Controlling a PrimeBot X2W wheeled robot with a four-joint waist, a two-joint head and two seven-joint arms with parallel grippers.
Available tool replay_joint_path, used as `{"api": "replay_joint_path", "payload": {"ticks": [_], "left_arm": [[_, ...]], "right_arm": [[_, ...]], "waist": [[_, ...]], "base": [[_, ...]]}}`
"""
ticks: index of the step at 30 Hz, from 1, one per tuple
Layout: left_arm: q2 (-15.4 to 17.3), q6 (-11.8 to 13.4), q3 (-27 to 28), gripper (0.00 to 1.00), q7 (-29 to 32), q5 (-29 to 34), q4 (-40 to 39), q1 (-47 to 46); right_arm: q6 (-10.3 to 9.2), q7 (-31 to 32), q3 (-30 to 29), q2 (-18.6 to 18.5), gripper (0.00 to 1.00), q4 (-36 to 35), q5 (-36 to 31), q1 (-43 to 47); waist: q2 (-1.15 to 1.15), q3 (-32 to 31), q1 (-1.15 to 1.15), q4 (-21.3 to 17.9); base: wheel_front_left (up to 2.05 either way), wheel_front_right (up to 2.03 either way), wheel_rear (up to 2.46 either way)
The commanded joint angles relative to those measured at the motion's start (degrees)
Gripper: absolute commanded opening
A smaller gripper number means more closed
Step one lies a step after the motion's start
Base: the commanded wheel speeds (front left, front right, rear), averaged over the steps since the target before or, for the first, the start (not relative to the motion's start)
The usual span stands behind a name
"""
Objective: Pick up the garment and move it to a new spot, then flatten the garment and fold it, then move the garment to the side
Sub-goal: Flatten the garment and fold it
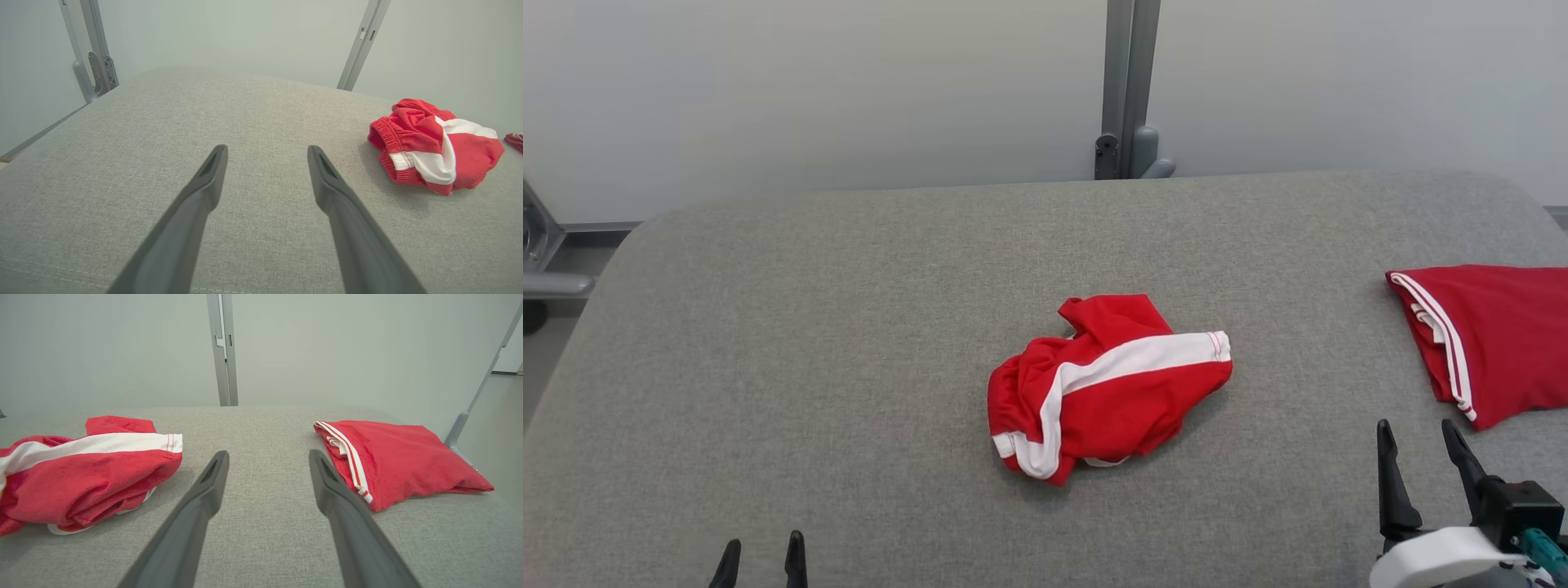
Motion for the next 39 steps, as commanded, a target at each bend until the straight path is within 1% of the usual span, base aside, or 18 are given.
{"api": "replay_joint_path", "payload": {"ticks": [1, 3, 5, 7, 9, 12, 13, 14, 16, 21, 26, 29, 30, 39], "left_arm": [[-0.2, -0.2, -0.3, 1.0, -0.2, -0.3, 0.1, 0.0], [-0.4, -0.3, -2.1, 1.0, -0.1, -1.8, 0.6, -0.9], [0.8, -0.3, -5.8, 1.0, 0.7, -3.9, 0.6, -2.8], [2.0, -0.3, -9.0, 1.0, 3.0, -5.8, 0.2, -4.9], [3.7, -0.3, -13.5, 1.0, 5.9, -7.8, -0.5, -8.0], [6.1, -0.3, -18.0, 1.0, 9.4, -11.1, 0.4, -13.8], [6.0, -0.3, -19.4, 1.0, 10.6, -12.7, 1.2, -15.3], [6.0, -0.3, -20.6, 1.0, 11.8, -14.7, 2.1, -16.8], [6.9, -0.3, -22.4, 1.0, 13.6, -17.3, 3.6, -20.2], [8.2, -0.2, -26.5, 1.0, 16.1, -22.5, 7.8, -25.8], [10.2, -0.2, -31.6, 1.0, 16.1, -26.3, 9.6, -29.4], [11.1, -0.2, -33.7, 1.0, 14.9, -29.3, 10.1, -30.9], [11.1, -0.2, -33.7, 1.0, 14.9, -29.3, 10.1, -30.9], [13.8, -0.2, -42.6, 1.0, 11.8, -37.2, 10.7, -35.4]], "right_arm": [[-0.11, -0.2, 0.6, -0.1, 1.0, 0.0, 0.9, -1.2], [-0.09, -0.2, 3.1, 0.0, 1.0, 0.8, 3.2, -3.1], [-0.09, 0.7, 6.3, -0.1, 1.0, 2.4, 5.3, -5.9], [-0.09, 4.0, 9.6, -0.1, 1.0, 3.3, 6.4, -9.6], [-0.1, 8.9, 11.9, -0.2, 1.0, 4.1, 8.3, -14.1], [-0.1, 16.3, 14.7, -0.8, 1.0, 5.5, 9.0, -20.5], [-0.1, 18.4, 15.6, -1.1, 1.0, 6.3, 9.5, -22.3], [-0.1, 20.3, 15.9, -1.4, 1.0, 6.8, 10.0, -24.1], [-0.1, 24.1, 16.3, -1.7, 1.0, 8.5, 11.5, -26.7], [-0.06, 29.7, 17.0, -2.8, 1.0, 12.1, 14.2, -30.3], [-0.06, 31.9, 17.9, -3.4, 1.0, 14.4, 17.7, -31.7], [-0.06, 31.7, 18.8, -3.8, 1.0, 15.0, 19.7, -32.1], [-0.06, 31.7, 18.8, -3.8, 1.0, 15.0, 19.7, -32.1], [-0.06, 30.2, 20.9, -5.3, 1.0, 16.1, 22.3, -33.8]], "waist": [[0.65, 0.5, 0.0, -0.4], [0.65, 1.2, 0.0, -0.7], [0.65, 2.0, 0.0, -1.1], [0.65, 3.0, 0.0, -1.2], [0.65, 5.4, 0.0, -1.2], [0.65, 8.6, 0.0, -0.8], [0.65, 9.3, 0.0, -0.6], [0.65, 9.9, 0.0, -0.5], [0.65, 11.2, 0.0, -0.2], [0.65, 13.1, 0.0, 0.5], [0.65, 14.2, 0.0, 0.7], [0.65, 14.7, 0.0, 0.7], [0.65, 14.7, 0.0, 0.7], [0.65, 15.6, 0.0, 0.4]], "base": [[0.0, 0.0, 0.0], [0.0, 0.0, 0.0], [0.0, 0.0, 0.0], [0.0, 0.0, 0.0], [0.0, 0.0, 0.0], [0.0, 0.0, 0.0], [0.0, 0.0, 0.0], [0.0, 0.0, 0.0], [0.0, 0.0, 0.0], [0.0, 0.0, 0.0], [0.0, 0.0, 0.0], [0.0, 0.0, 0.0], [0.0, 0.0, 0.0], [0.0, 0.0, 0.0]]}}
